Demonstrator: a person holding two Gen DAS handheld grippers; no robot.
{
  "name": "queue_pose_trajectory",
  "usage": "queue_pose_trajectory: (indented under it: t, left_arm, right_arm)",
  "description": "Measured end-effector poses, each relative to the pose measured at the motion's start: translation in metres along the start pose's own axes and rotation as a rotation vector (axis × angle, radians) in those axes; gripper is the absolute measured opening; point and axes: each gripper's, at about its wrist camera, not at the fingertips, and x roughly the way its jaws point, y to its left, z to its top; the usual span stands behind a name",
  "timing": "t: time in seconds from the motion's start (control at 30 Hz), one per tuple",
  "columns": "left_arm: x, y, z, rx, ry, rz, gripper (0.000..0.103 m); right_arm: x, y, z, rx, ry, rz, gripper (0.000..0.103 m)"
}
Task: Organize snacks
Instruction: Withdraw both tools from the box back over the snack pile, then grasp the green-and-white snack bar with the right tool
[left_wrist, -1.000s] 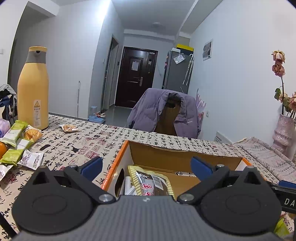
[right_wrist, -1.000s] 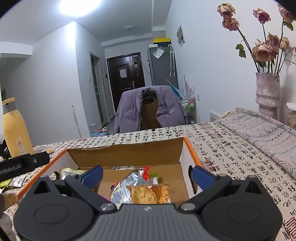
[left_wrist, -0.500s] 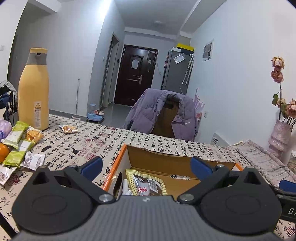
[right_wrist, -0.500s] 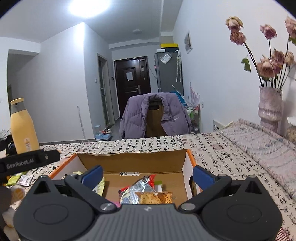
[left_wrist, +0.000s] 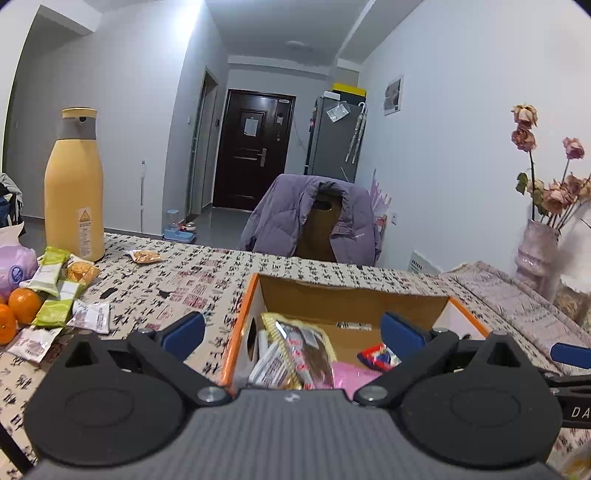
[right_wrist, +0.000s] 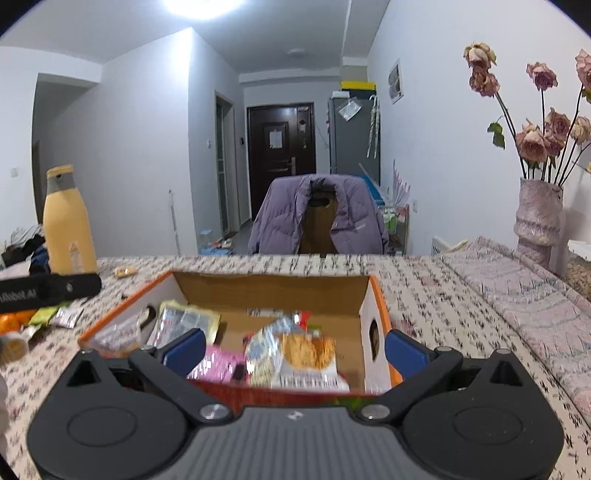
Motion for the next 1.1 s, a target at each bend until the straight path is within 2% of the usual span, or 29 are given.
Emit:
queue_pose_trajectory:
  t: [0.53,0.87,1.1]
  left_arm:
    - [-0.042,0.031,-0.063,0.036,0.101,0.013,0.103]
    - [-0.035,0.036,-0.082,0.013,0.132,0.013,0.103]
    - [-0.04,0.027,-0.086,0.059,0.106,0.007,0.103]
  right_arm:
    - [-0.038,-0.027,-0.071,0.07,0.105,-0.011,0.103]
    - [-0.053,-0.022,-0.081,0.043,0.111,-0.041,0.103]
    - [-0.052,-0.019,-0.079,0.023,0.108,-0.056,0.103]
